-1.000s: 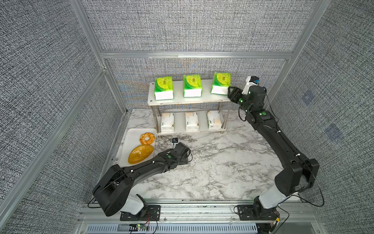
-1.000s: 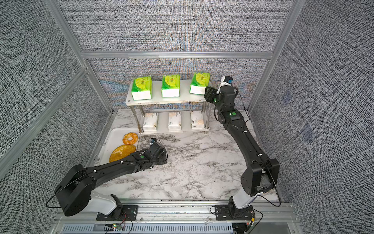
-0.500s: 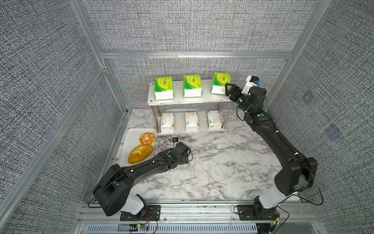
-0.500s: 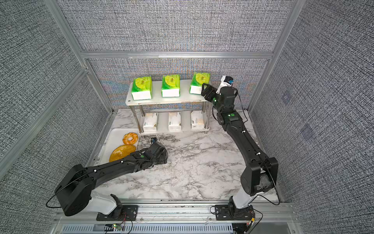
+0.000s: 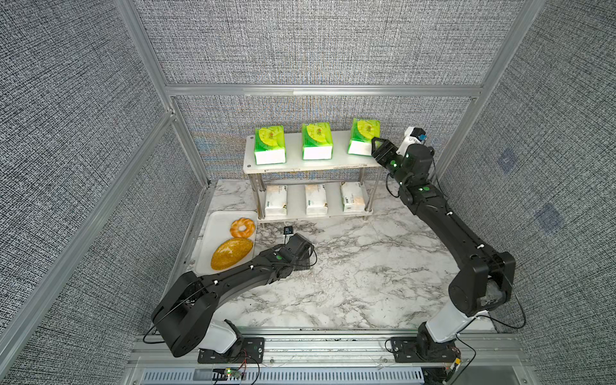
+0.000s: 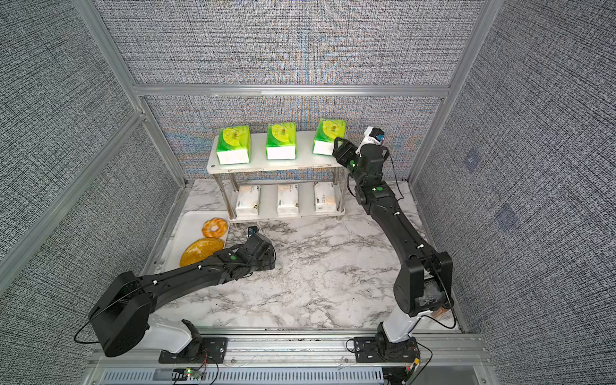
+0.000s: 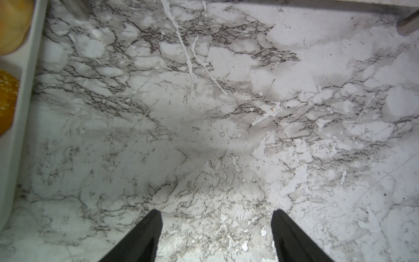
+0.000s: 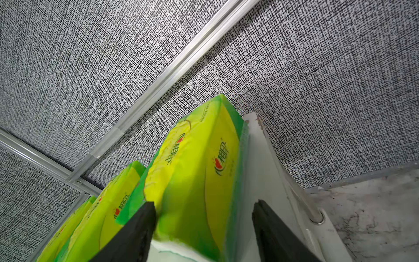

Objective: Place the tissue boxes on the shelf by color
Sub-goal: Place a box of tissues on the shelf.

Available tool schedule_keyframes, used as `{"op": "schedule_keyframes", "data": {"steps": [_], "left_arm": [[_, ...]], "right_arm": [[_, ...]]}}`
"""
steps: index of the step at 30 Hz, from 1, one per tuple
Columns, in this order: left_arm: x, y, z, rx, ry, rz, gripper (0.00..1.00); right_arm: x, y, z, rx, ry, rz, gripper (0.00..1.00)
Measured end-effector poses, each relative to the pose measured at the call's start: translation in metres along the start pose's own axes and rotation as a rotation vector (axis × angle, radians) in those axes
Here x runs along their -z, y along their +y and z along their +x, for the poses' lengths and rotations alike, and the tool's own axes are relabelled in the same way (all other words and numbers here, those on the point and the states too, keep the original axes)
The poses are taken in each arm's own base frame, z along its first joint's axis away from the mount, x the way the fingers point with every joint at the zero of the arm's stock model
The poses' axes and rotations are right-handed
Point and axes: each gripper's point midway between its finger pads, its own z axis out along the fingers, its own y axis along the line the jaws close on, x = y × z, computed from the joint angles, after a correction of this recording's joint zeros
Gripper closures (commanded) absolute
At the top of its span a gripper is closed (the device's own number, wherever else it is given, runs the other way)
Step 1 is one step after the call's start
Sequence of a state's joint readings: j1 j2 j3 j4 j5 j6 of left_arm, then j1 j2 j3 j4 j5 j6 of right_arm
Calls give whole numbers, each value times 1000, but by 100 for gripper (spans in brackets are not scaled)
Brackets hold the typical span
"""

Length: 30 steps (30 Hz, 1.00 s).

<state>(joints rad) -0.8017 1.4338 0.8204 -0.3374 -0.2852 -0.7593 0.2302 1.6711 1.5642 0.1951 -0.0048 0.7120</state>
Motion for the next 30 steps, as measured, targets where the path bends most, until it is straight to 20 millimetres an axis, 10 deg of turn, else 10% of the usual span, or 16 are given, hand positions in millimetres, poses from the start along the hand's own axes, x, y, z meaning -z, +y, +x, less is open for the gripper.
{"op": "schedule_keyframes", "data": {"steps": [17,30], "left_arm": [[-2,-3,-2,-4,3,-2,19],[-3,-3,-2,-6,4,-3,19]], "right_arm": [[7,-7,-8,-6,-12,9,35],[10,9,-7,-8,-20,-14,17]]}}
